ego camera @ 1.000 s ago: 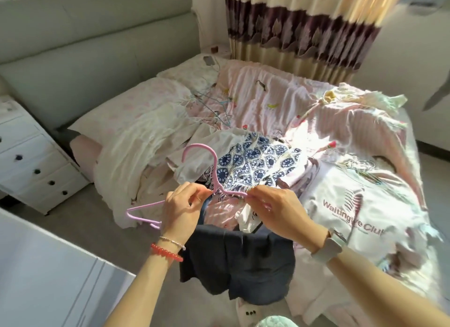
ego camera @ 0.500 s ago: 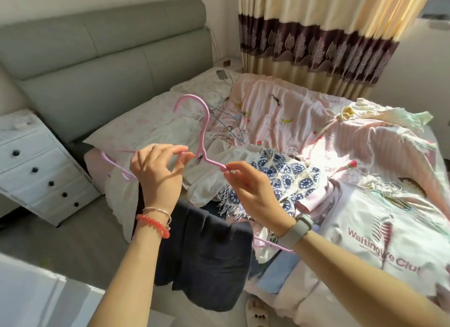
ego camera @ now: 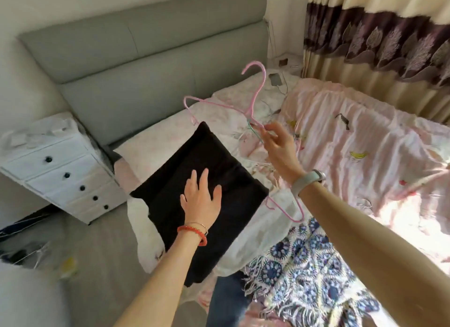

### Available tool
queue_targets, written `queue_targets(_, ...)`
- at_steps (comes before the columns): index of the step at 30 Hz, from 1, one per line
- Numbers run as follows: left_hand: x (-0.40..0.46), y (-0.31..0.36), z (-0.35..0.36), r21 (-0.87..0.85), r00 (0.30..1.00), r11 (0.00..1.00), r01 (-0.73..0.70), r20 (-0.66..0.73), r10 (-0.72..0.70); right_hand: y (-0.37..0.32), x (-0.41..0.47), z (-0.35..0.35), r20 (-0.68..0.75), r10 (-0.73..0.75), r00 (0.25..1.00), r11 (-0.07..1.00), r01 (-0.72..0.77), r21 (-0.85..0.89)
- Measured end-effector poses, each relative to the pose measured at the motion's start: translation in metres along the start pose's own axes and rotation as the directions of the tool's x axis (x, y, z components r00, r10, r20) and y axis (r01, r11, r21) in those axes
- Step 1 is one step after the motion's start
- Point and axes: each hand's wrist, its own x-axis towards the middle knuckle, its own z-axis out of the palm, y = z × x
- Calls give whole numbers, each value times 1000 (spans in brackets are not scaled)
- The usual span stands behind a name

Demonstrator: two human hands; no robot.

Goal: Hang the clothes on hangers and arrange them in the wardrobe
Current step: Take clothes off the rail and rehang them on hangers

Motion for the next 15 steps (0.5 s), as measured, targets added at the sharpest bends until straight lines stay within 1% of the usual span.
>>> queue_targets(3,38,-15,58,66,984,995,79,153,-88,82,58,-8,-25,102,994,983,-105,-151)
queue_targets(6,60,-34,112,127,945,984,128,286,-160,169,92,-28,-78,202,976,909,-217,-356)
queue_targets(8,65,-48,143,158,902,975,159,379,-208,213,103,-43,-98,246,964,855,-264,-446)
queue_targets(10,67,-61,170,214,848,963,166,467,-250,244,113,-52,-107,258,960,825,-276,-493)
queue_targets(12,66,-72,192,279,789,947,160,540,-293,264,125,-58,-101,248,963,821,-265,-506)
queue_targets(15,66,-81,214,342,718,927,151,607,-341,289,136,-63,-56,292,955,806,-278,-522)
